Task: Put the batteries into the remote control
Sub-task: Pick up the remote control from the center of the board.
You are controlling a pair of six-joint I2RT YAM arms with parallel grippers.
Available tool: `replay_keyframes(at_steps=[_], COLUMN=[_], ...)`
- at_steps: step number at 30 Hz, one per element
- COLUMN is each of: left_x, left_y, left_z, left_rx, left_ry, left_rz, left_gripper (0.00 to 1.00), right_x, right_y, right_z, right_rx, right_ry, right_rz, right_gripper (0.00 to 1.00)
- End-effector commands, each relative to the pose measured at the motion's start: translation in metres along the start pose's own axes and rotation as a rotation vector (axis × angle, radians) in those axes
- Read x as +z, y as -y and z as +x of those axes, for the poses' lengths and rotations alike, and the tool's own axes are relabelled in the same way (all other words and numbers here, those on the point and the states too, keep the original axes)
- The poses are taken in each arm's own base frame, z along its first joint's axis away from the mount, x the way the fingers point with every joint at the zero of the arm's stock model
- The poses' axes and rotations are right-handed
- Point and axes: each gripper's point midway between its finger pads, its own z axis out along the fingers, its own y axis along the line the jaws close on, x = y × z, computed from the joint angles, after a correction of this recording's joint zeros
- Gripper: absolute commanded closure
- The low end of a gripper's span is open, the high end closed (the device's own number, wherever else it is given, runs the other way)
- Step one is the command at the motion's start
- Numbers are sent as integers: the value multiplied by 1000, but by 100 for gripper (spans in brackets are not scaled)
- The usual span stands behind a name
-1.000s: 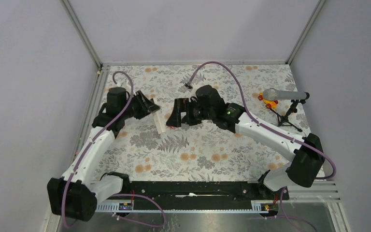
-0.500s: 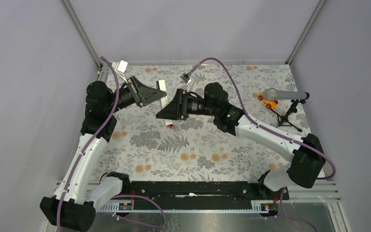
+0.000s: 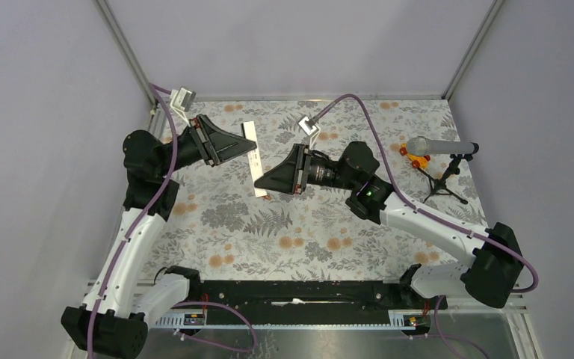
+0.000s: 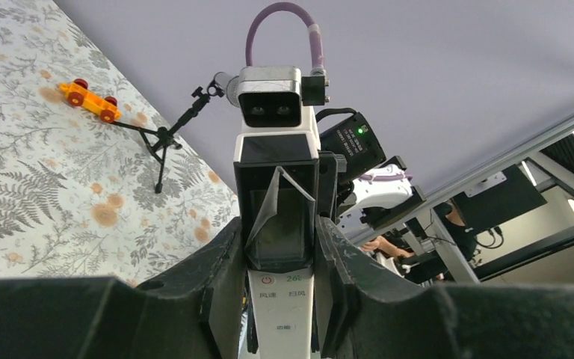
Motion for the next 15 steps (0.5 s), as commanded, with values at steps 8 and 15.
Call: replay_keyframes(at_steps=[8, 15], left_x=[-6, -15], left_y=[-14, -16], left_z=[-16, -2], left_rx=[170, 389], left_ry=[37, -201], left_rz=[-182, -221], left_gripper=[5, 5], right_x=[-15, -37], right_y=[38, 23], right_z=[-26, -29], right_rx=[-380, -669], right_ry=[-8, -199], right_rz=[309, 357], right_gripper=[88, 89])
